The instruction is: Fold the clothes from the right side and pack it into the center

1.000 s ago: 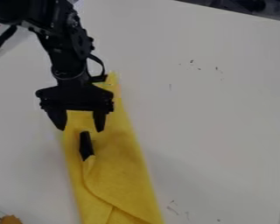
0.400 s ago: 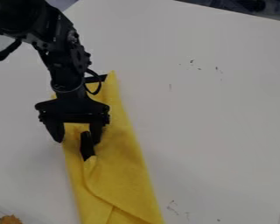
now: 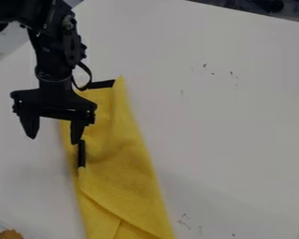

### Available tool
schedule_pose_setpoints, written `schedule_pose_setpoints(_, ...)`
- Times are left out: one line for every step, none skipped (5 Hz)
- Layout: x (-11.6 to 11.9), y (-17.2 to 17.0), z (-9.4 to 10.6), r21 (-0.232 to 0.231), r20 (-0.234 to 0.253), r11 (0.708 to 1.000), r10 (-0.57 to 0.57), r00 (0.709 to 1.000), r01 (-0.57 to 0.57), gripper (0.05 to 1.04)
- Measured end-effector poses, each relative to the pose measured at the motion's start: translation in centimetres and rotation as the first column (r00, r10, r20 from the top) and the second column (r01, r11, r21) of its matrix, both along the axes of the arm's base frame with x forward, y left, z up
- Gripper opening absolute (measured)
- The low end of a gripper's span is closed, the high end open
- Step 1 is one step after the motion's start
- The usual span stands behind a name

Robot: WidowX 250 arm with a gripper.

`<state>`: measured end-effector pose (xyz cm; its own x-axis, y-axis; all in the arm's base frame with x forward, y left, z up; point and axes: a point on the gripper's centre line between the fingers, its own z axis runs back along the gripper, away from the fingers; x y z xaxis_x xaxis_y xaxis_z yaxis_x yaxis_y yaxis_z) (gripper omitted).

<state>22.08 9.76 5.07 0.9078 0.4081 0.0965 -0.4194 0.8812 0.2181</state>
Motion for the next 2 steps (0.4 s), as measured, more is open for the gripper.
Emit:
schedule_pose_setpoints(-0.3,-0.2,1.2,0.029,-0.010,1.000,-0.010,1.000,0.010,1.000)
schedule_pose_setpoints(0.8,-0.6,0.1,-0.044,0.063,0.992,-0.115,0.991,0.118,1.000)
